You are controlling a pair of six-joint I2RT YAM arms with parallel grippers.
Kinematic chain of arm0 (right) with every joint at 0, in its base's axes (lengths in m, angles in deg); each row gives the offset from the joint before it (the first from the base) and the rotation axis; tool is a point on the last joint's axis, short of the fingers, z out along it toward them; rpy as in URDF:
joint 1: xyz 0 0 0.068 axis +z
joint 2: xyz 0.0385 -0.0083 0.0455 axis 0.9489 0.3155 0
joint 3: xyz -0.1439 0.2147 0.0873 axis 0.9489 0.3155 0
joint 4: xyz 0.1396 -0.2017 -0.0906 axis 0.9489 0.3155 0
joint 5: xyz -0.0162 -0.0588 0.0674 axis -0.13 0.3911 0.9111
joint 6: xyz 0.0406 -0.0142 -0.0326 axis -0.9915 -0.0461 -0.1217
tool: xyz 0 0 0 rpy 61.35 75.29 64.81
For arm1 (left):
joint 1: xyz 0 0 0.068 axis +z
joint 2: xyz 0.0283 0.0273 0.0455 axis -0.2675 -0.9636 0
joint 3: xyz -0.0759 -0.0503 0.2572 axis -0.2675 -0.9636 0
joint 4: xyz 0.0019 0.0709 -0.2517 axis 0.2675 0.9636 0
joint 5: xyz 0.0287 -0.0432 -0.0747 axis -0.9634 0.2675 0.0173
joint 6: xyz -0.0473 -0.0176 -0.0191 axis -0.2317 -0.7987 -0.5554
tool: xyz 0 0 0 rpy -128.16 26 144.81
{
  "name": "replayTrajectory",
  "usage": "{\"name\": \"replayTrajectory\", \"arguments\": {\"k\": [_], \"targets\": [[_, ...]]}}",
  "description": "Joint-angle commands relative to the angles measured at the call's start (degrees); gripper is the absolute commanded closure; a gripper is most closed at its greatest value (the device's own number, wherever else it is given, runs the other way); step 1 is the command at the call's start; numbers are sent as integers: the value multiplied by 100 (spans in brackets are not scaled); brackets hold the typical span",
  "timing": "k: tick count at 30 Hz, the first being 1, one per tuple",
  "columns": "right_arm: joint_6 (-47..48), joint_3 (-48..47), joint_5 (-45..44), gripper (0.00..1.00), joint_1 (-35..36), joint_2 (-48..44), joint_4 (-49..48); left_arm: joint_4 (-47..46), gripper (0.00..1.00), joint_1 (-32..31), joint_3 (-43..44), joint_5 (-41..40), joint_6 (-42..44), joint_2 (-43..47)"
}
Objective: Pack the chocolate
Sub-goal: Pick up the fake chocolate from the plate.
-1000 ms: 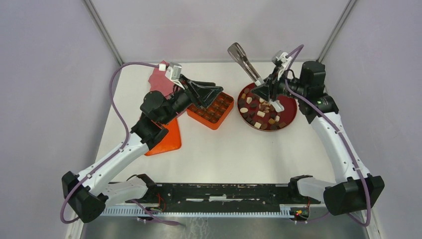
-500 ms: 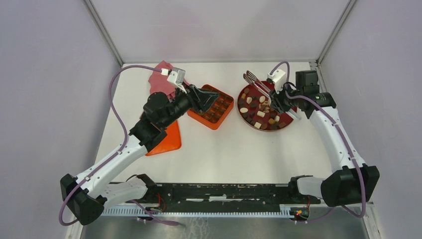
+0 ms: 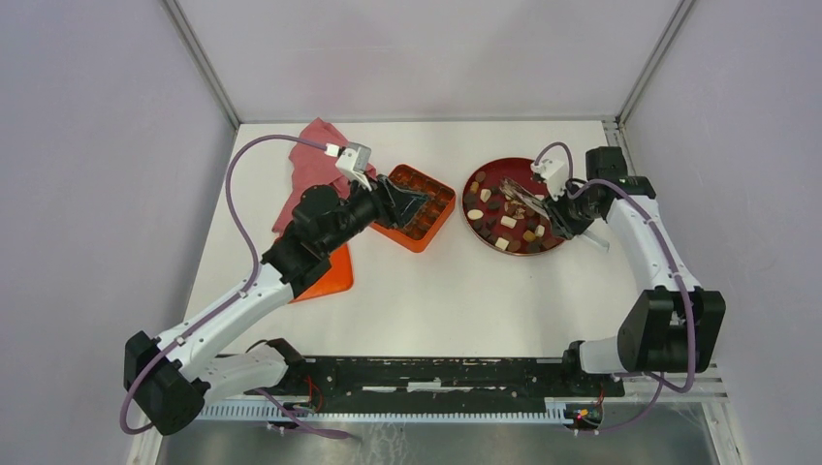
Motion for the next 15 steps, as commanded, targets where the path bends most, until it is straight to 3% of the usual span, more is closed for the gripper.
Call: {"name": "replayTrajectory", "arguments": {"k": [1, 11, 15], "targets": [[420, 98, -217, 64, -190, 99, 230, -320, 39, 5, -46, -42, -12, -59], [874, 392, -434, 65, -342, 381, 370, -258, 39, 6, -108, -9, -41, -123], [958, 340, -530, 64, -342, 506, 389, -12, 34, 6, -33, -192, 20, -117]]}}
